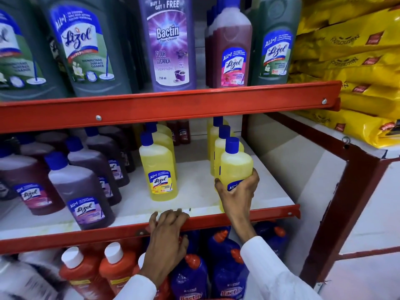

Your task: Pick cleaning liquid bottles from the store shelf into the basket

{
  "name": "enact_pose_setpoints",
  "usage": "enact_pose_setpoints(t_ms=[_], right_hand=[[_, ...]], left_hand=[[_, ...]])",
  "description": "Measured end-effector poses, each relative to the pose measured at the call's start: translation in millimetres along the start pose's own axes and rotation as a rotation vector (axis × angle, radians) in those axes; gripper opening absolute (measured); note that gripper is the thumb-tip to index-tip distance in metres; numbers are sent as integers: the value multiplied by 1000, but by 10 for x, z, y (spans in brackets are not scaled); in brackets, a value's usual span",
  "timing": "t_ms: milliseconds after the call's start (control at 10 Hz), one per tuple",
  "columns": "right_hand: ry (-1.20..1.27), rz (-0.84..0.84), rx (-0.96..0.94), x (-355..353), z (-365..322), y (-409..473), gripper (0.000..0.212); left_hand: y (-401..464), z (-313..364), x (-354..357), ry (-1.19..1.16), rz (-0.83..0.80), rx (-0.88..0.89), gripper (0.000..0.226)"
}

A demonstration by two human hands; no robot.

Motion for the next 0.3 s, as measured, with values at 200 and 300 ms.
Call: enact_pose_setpoints(t_ms=[200, 300], right_hand=[[-24, -10, 5, -16, -6, -3, 101], [-57, 37, -4, -96, -31, -47, 107]], left_hand=[[-16, -3, -8, 3, 0, -4, 56], [5, 27, -2, 25, -46, -8, 57]])
Point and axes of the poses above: each hand's wrist, its own y-axis towards the middle knuckle, its own x-axis out of the palm, z = x × y, the point moved 6 cm from there along y, towards the middle knuckle, and after that the axes turned 11 degrees about -x, right-handed, at the moved point
